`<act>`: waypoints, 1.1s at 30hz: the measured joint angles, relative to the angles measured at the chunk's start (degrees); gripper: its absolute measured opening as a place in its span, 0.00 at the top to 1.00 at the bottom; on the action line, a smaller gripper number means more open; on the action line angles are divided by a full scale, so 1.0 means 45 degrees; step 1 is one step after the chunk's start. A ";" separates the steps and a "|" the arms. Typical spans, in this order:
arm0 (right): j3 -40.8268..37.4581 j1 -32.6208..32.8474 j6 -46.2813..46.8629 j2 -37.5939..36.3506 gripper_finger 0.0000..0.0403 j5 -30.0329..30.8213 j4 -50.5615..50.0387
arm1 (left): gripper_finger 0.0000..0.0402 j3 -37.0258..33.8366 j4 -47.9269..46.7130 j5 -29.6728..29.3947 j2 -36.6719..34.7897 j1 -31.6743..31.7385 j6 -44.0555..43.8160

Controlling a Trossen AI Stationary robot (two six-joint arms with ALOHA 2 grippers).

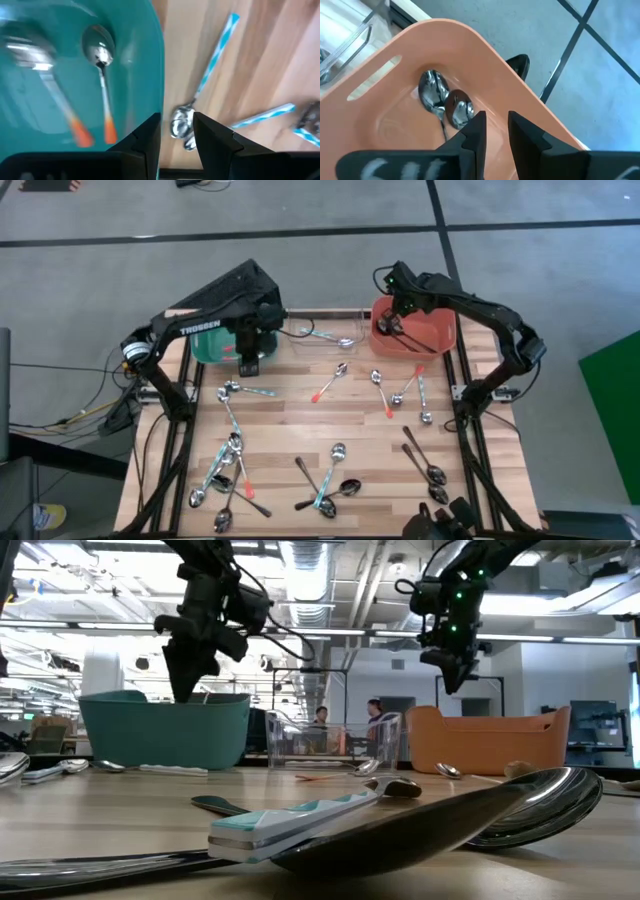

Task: Sort silverware by color (type)
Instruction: Put the blue spoon into the transparent bin

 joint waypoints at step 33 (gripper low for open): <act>-0.0015 -0.0301 -0.0134 0.0015 0.75 0.0021 -0.0029 | 0.73 -0.2977 0.1842 0.1084 -0.0661 -0.1391 0.1615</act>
